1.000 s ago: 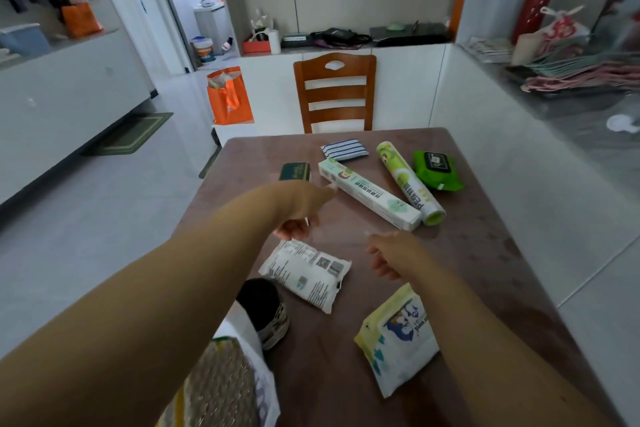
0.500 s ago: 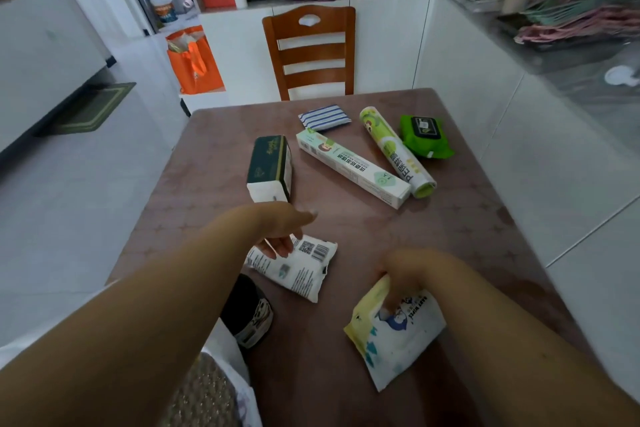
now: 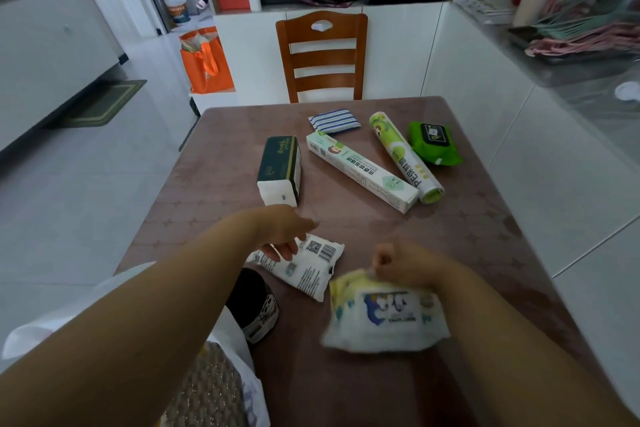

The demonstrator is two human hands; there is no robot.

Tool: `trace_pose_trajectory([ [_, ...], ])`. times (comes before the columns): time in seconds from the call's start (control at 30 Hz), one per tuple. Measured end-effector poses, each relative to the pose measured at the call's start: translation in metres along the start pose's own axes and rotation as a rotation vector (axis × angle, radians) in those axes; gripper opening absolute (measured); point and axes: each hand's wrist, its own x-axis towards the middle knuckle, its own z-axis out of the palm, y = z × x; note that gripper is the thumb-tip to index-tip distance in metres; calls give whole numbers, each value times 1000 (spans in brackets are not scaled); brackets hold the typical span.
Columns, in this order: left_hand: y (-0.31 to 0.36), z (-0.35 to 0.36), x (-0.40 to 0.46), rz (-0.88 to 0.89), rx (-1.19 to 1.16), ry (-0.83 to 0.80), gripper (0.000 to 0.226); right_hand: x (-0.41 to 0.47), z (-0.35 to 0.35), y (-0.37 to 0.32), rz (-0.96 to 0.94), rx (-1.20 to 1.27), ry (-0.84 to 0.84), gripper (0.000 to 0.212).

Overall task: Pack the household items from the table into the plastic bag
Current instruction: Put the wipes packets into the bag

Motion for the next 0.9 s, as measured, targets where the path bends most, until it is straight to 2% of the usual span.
trace_pose_trajectory([
  [0.07, 1, 1, -2, 15, -178, -38, 61, 3, -5, -7, 26, 349, 200, 25],
  [0.13, 4, 3, -4, 65, -438, -98, 57, 10, -8, -16, 71, 768, 344, 27],
  [0.2, 8, 6, -6, 152, -667, -139, 40, 16, -9, -26, 148, 1116, 387, 23],
  [0.27, 13, 10, -3, 232, -762, -114, 27, 19, -8, -33, 182, 1264, 391, 15],
  [0.33, 15, 13, 3, 252, -789, -48, 34, 16, -8, -37, 167, 1310, 392, 14],
  [0.43, 16, 13, 10, 232, -848, -17, 42, 9, -5, -37, 114, 1366, 230, 25],
  [0.53, 20, 14, 18, 216, -822, -8, 39, 5, 1, -34, 96, 1377, 77, 24],
  [0.6, 23, 17, 22, 215, -770, -35, 36, 9, 5, -32, 141, 1322, 72, 33],
  [0.67, 27, 21, 27, 210, -776, -77, 34, 16, 6, -28, 198, 1316, 102, 35],
  [0.73, 32, 24, 31, 182, -858, -112, 36, 27, -2, -19, 237, 1374, 179, 47],
  [0.8, 41, 27, 39, 152, -980, -138, 37, 41, -19, -10, 274, 1329, 337, 51],
  [0.9, 57, 32, 55, 142, -1163, -165, 37, 63, -57, -1, 334, 1132, 613, 46],
])
